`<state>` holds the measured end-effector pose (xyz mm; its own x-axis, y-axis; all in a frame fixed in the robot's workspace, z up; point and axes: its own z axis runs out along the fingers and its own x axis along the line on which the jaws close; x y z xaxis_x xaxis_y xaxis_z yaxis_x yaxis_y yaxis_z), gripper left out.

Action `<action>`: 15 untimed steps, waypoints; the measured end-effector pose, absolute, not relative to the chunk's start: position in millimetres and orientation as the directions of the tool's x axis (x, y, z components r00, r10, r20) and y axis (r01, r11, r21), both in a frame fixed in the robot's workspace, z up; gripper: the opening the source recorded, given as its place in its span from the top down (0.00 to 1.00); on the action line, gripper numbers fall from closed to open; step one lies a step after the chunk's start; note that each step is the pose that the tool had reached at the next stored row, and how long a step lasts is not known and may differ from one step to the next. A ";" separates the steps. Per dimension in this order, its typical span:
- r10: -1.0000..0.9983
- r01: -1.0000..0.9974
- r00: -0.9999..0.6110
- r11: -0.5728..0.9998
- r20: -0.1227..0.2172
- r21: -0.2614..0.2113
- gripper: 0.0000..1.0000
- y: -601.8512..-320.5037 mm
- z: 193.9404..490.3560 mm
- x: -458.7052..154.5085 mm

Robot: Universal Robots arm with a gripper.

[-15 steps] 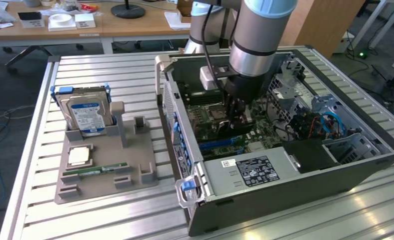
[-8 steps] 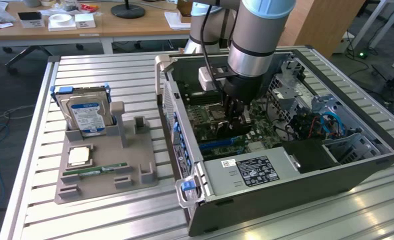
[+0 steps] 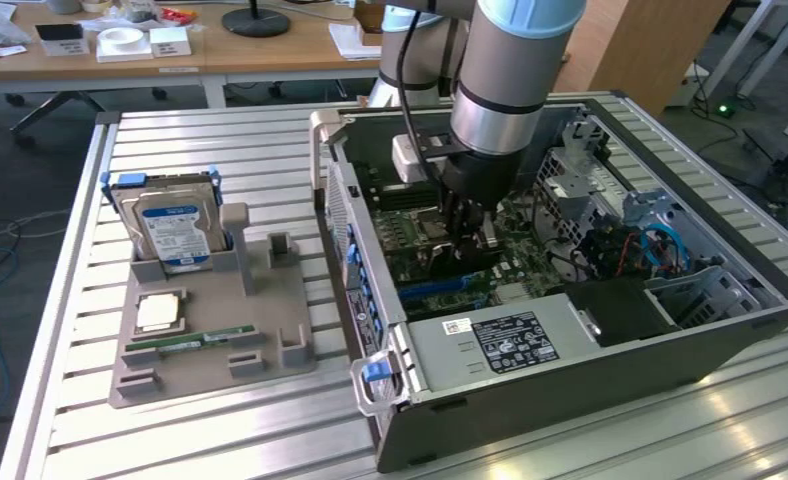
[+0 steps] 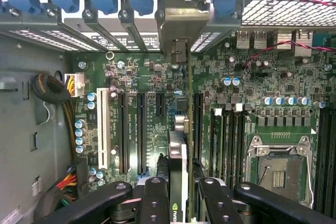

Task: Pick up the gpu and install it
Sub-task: 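Insert the gpu into the slot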

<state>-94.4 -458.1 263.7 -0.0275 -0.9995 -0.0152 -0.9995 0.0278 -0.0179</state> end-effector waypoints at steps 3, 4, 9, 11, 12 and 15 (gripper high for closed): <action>-1.000 -0.999 -0.027 0.028 -0.015 -0.018 0.73 -458.1 262.9 -95.6; -1.000 -0.999 -0.027 0.028 -0.015 -0.018 0.73 -458.1 262.1 -95.8; -1.000 -0.999 -0.027 0.028 -0.015 -0.018 0.73 -458.0 258.9 -97.3; -1.000 -0.999 -0.028 0.028 -0.015 -0.018 0.73 -458.0 258.0 -97.7; -1.000 -0.999 -0.027 0.028 -0.015 -0.018 0.73 -458.0 257.3 -97.8; -1.000 -0.999 -0.027 0.028 -0.015 -0.018 0.73 -458.0 254.3 -97.9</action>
